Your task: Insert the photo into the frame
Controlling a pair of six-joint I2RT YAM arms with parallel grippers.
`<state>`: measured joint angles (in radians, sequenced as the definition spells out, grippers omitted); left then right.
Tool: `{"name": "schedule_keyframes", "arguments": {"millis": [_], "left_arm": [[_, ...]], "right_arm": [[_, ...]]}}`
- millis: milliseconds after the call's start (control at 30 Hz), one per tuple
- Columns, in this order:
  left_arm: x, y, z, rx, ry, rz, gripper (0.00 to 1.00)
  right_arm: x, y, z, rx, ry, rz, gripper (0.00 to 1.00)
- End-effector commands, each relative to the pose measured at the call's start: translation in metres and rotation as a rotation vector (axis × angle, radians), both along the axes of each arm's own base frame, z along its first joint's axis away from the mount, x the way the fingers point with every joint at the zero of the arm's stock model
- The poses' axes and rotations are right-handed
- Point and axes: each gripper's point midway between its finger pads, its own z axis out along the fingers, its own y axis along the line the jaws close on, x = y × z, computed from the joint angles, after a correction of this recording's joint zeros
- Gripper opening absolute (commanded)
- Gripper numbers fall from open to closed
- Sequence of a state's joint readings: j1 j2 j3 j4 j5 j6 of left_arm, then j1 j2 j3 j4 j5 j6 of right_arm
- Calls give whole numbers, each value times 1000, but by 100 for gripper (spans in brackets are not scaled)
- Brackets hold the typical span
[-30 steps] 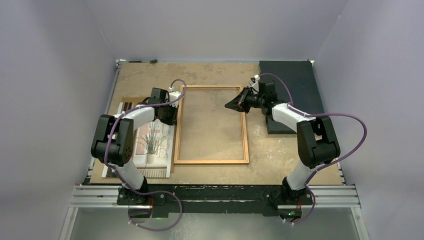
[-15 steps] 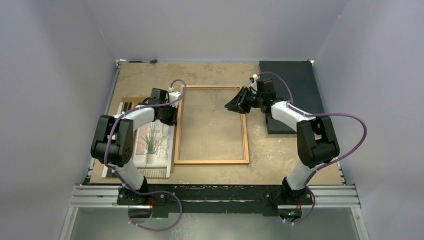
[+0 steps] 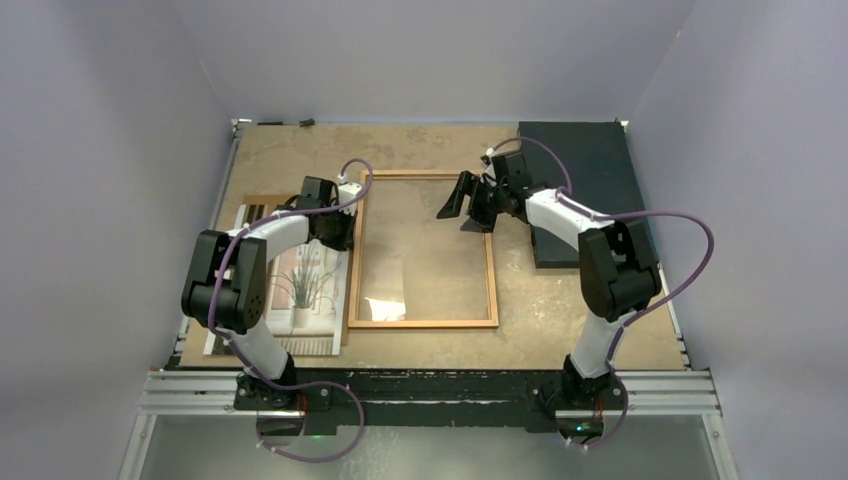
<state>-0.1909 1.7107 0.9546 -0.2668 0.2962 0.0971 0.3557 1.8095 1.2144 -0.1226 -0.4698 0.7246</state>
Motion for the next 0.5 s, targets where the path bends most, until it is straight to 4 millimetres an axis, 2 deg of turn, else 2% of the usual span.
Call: {"name": "schedule_keyframes", "arguments": {"millis": [0,167,467], "left_arm": [[-21,-6,-10,-19,70,-31,0],[-20,-6,-9,-19,66,-31,0],[-19,-7,-8,-21,65,-31,0]], "right_arm": [[8,1,7,-91,-57,30,82],[13,0,11,-159,-85,26,87],[17,5,9,-209,-107,31,90]]}}
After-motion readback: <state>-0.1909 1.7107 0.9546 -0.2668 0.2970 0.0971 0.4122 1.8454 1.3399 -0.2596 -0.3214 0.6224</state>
